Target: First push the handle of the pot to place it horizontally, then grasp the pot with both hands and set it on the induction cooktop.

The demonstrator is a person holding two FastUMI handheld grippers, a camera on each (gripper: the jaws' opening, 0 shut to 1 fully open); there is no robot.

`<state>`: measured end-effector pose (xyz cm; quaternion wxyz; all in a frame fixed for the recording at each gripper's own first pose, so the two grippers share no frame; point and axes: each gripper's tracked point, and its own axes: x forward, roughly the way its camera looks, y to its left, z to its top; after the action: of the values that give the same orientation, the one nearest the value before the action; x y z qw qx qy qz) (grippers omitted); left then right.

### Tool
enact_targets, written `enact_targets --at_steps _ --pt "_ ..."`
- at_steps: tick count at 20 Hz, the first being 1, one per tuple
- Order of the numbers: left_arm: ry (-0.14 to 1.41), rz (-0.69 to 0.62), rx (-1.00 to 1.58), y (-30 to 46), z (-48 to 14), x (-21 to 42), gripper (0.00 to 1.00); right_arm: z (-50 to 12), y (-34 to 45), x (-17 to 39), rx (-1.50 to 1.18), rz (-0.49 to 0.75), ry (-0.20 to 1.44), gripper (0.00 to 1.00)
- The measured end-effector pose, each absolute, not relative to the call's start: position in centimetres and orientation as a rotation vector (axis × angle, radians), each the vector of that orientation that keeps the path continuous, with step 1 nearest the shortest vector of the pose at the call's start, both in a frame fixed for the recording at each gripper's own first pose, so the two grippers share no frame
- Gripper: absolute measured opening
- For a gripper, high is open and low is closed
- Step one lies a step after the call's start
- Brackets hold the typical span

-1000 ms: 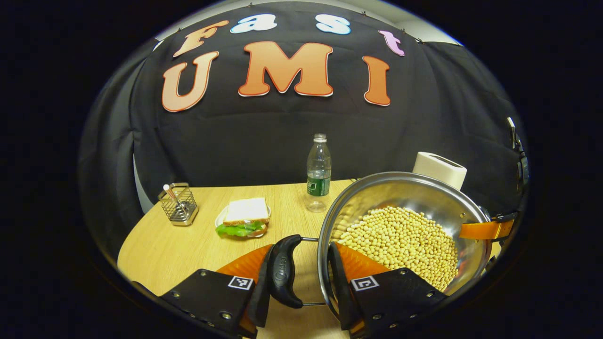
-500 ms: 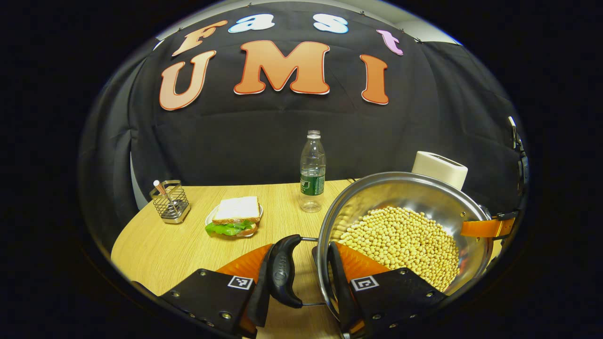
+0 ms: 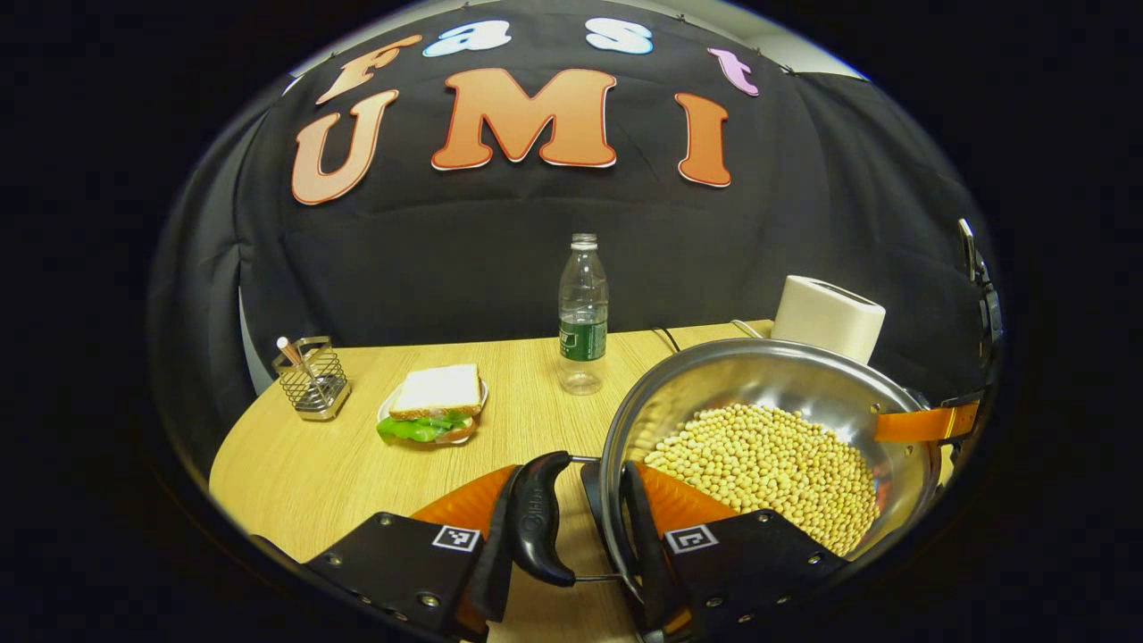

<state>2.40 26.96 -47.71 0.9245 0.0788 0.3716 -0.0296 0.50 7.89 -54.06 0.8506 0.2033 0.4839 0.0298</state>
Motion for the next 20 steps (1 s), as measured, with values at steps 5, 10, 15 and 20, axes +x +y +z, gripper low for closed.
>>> enact_targets --at_steps 5,10,15,20 --pt "0.785 -0.055 0.145 27.1 -46.8 2.9 0.6 -54.7 7.3 0.0 0.467 0.044 1.038 0.55" --pt "0.803 -0.053 0.147 26.8 -47.7 2.2 0.63 -54.6 7.3 0.3 0.431 0.045 1.034 0.62" --pt "0.775 -0.041 0.175 26.5 -46.3 2.6 0.66 -50.6 5.0 2.5 0.222 -0.003 0.878 0.73" --pt "0.66 -0.014 0.178 27.2 -39.1 3.7 0.74 -43.9 4.4 3.9 0.174 -0.001 0.738 0.78"
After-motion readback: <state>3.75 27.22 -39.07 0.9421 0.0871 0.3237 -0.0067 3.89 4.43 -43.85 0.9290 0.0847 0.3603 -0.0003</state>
